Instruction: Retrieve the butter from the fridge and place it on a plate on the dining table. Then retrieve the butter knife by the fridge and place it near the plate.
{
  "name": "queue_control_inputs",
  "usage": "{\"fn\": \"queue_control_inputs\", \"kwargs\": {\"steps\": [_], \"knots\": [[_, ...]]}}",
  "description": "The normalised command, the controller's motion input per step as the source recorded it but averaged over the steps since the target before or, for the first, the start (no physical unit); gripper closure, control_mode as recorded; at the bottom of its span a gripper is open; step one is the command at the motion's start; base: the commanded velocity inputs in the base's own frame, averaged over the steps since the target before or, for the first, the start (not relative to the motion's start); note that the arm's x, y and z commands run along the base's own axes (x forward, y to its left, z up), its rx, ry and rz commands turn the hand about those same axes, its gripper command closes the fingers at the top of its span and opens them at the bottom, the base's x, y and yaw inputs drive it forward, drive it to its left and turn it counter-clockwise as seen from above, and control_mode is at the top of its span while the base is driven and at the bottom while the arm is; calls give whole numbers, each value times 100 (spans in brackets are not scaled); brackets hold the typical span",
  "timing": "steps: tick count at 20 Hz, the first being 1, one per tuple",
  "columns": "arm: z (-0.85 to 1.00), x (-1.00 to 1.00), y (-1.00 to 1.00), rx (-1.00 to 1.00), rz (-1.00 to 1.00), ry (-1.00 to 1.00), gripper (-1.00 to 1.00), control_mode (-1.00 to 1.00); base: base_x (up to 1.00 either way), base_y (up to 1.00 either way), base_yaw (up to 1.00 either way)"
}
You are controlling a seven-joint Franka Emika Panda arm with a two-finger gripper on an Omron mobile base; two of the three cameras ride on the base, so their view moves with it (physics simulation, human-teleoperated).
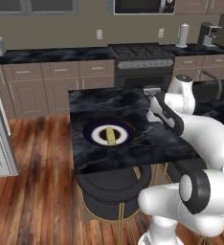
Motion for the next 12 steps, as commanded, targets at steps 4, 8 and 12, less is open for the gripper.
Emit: {"fn": "queue_control_inputs", "kwargs": {"steps": [4, 8, 12], "knots": [[-49, 53, -5, 0, -2, 0, 100, -100, 0, 0, 0], [-50, 26, 0, 0, -2, 0, 100, -100, 0, 0, 0], [-39, 1, 0, 0, 0, 0, 100, -100, 0, 0, 0]]}}
